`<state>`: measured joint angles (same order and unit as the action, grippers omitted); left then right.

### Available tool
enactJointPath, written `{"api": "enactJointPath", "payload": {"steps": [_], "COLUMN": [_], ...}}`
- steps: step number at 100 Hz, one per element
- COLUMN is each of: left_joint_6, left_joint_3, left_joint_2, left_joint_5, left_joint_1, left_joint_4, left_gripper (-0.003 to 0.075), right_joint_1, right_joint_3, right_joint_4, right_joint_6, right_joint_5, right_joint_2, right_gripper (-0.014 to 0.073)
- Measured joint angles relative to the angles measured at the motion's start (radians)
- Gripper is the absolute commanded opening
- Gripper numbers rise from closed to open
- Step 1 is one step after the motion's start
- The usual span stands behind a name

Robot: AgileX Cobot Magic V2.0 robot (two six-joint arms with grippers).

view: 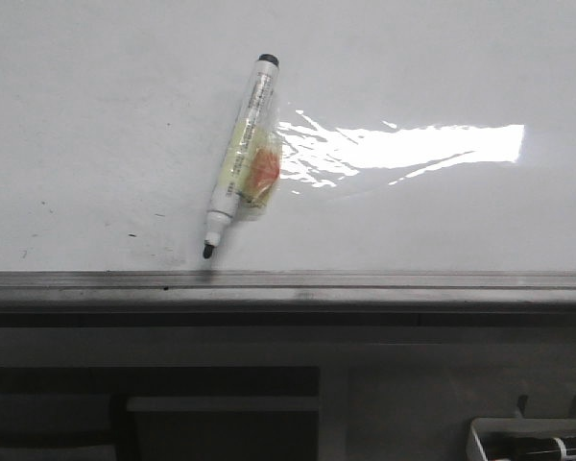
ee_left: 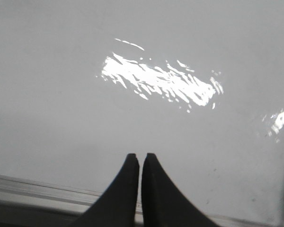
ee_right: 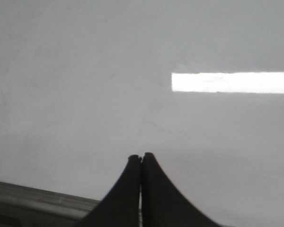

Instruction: Write number 5 on whiteboard

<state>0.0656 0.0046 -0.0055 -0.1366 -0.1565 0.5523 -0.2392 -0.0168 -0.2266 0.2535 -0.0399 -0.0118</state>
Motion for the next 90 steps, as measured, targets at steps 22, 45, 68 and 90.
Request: {"api": "enactJointPath", "payload": {"steps": [22,45,68,90], "left_joint_6": [0.000,0.000,0.000,0.054], "left_joint_3": [0.000,-0.007,-0.128,-0.290], "left_joint_2": [0.000,0.000,0.009,0.215], "left_joint_5": [0.027,0.047,0.007,-0.226], "left_joint_1": [0.000,0.000,0.000,0.000], "left_joint_4": [0.321,0.432,0.218,-0.032], "left_gripper": [-0.0020,-0.0020,-0.0018,0.0332], "right_joint_1": [0.000,0.000,0.000,0.000], "right_joint_3": [0.000,0.002,0.078,0.200], "right_joint_4": [0.219,0.505,0.525,0.336], "right_joint_6": [0.009,0.010,0.013,0.011], "right_joint_5": [0.005,0.097,-0.010,-0.233], "right_joint_2": [0.000,0.000,0.000,0.000], "right_gripper": [-0.0062,-0.0062,-0.0061,-0.0035]}}
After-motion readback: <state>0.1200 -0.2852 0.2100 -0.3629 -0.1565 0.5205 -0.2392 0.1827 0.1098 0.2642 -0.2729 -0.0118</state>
